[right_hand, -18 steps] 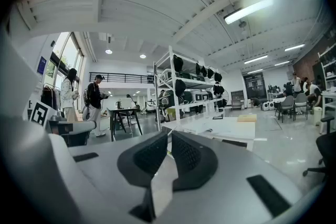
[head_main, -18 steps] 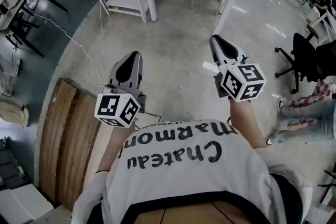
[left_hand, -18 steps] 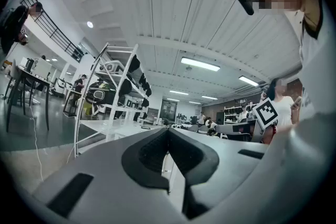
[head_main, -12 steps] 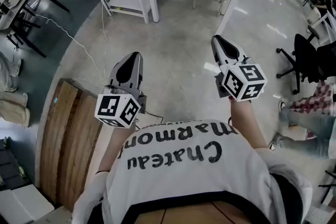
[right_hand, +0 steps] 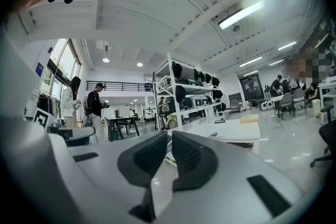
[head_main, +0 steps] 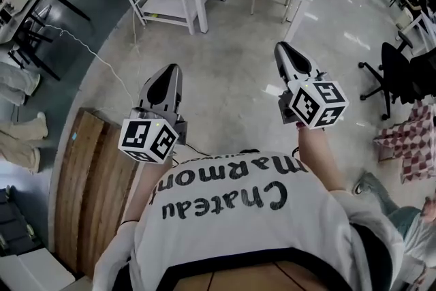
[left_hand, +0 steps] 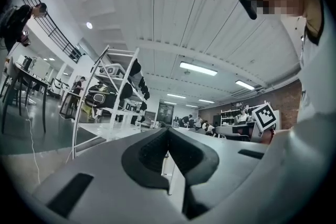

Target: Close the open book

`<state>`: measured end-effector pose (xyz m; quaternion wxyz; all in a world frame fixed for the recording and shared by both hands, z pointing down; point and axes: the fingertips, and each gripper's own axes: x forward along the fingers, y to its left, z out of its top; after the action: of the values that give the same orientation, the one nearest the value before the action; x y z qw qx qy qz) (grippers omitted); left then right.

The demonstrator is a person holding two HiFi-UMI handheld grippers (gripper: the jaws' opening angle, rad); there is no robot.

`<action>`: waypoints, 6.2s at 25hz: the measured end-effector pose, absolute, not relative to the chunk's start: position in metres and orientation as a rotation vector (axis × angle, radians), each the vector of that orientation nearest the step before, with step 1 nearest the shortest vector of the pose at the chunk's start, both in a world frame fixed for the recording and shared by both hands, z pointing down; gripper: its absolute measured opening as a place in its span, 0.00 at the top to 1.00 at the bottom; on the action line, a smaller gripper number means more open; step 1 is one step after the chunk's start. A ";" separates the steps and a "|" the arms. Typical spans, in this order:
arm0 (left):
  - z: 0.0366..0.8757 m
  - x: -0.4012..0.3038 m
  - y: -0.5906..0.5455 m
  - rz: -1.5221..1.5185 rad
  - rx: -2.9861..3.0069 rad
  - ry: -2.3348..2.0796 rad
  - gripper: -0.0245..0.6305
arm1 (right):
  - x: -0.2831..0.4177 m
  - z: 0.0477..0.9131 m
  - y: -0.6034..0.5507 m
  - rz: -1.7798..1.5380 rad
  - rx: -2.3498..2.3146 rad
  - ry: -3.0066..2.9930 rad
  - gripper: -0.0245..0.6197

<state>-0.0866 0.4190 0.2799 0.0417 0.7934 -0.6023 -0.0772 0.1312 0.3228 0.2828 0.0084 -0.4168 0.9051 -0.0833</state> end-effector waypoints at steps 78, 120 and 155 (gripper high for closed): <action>0.289 -0.229 -0.129 -0.265 2.411 -1.695 0.93 | -0.010 0.340 -0.212 -0.756 -1.269 2.722 0.89; 0.368 -0.333 -0.228 -0.240 2.217 -1.681 0.93 | -0.100 0.563 -0.328 0.096 -1.532 3.885 0.49; 0.378 -0.357 -0.212 -0.245 2.142 -1.728 0.93 | -0.081 0.581 -0.336 0.347 -1.735 3.881 0.85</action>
<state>-0.3572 -0.2123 0.3779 0.1883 0.7613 -0.6143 -0.0871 -0.0808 -0.3358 0.5814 -0.5329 -0.3442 0.7700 0.0688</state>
